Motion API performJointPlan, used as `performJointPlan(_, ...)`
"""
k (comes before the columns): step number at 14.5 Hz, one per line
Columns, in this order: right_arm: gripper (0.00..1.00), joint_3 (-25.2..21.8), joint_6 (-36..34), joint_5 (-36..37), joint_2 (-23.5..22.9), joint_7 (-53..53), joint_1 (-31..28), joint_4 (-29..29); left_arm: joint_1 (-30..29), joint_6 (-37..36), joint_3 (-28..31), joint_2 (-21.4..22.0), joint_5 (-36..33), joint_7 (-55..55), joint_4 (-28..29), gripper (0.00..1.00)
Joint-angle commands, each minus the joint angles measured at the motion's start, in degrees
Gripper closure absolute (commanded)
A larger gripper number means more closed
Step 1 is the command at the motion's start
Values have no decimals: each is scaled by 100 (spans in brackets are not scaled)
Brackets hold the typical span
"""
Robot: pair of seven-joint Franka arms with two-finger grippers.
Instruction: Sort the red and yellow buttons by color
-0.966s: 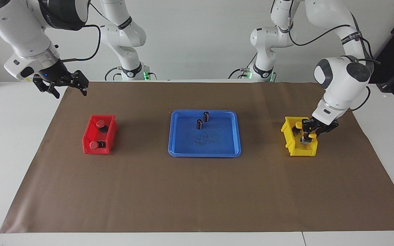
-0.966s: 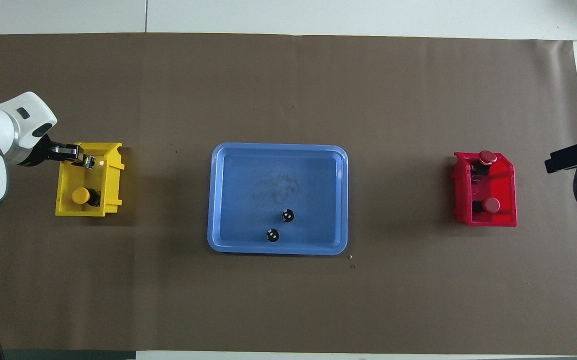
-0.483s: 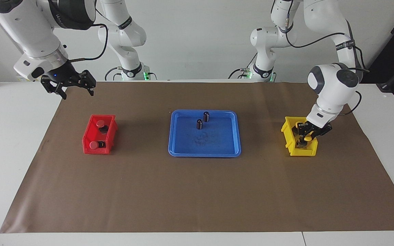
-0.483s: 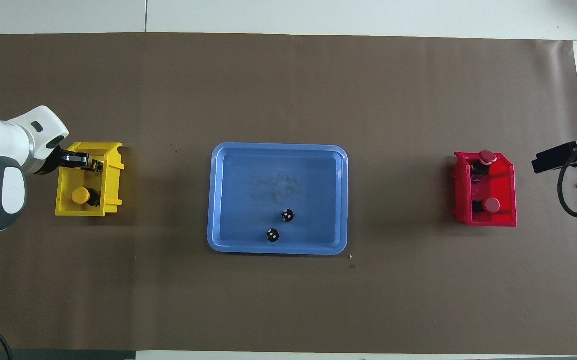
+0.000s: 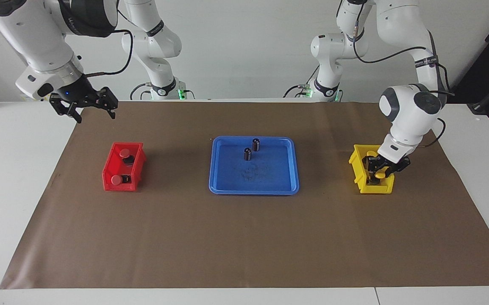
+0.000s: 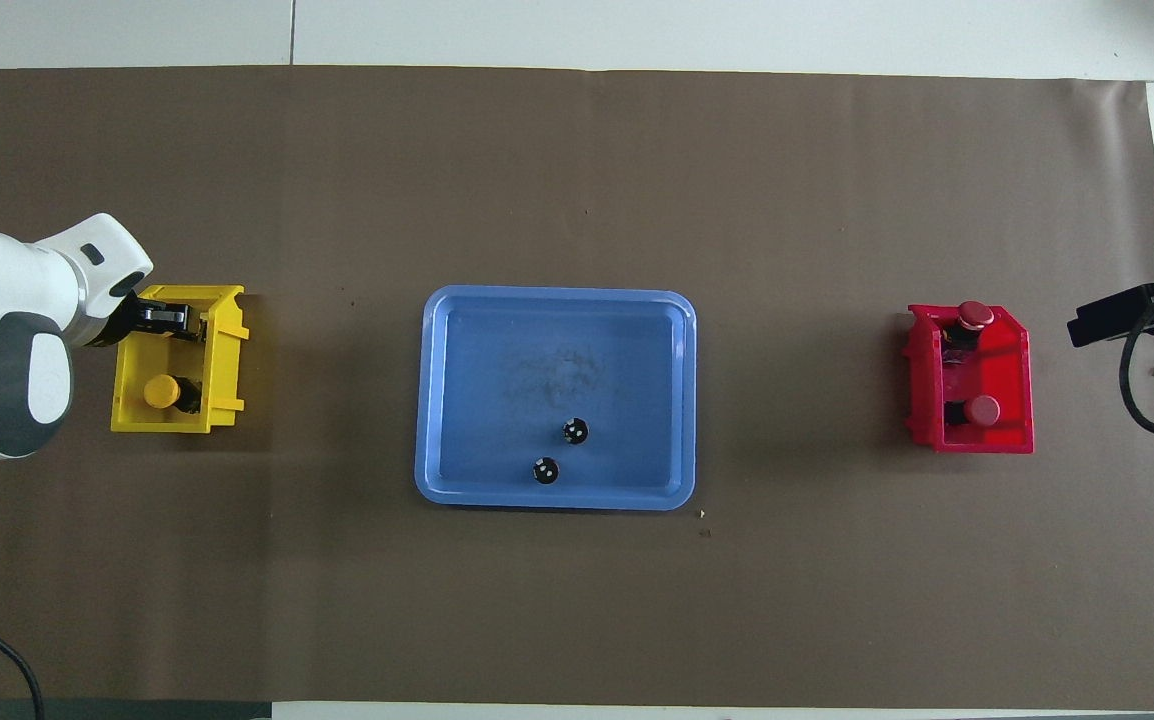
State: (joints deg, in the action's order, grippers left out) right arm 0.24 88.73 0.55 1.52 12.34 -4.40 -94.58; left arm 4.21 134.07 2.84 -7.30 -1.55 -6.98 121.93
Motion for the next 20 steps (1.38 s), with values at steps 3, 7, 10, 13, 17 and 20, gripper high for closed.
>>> performJointPlan(3,0,37,-58,-28,15,-82,-44,1,27,-703,-20,115,-100,-32,-475,29)
performJointPlan(7,0,37,-58,-28,15,-82,-44,1,27,-1846,-38,158,-100,-67,-1406,0)
performJointPlan(10,0,37,-58,-28,15,-82,-44,1,27,-3198,-73,264,-100,-181,-2363,0)
performJointPlan(13,0,37,-58,-28,15,-82,-44,1,36,-4036,-143,326,-47,-208,-3024,0)
performJointPlan(17,0,37,-58,-28,15,-82,-44,1,36,-4450,-416,598,-56,-190,-3307,0)
performJointPlan(20,0,37,-58,-28,15,-82,-44,1,36,-4705,-539,598,14,-181,-3596,0)
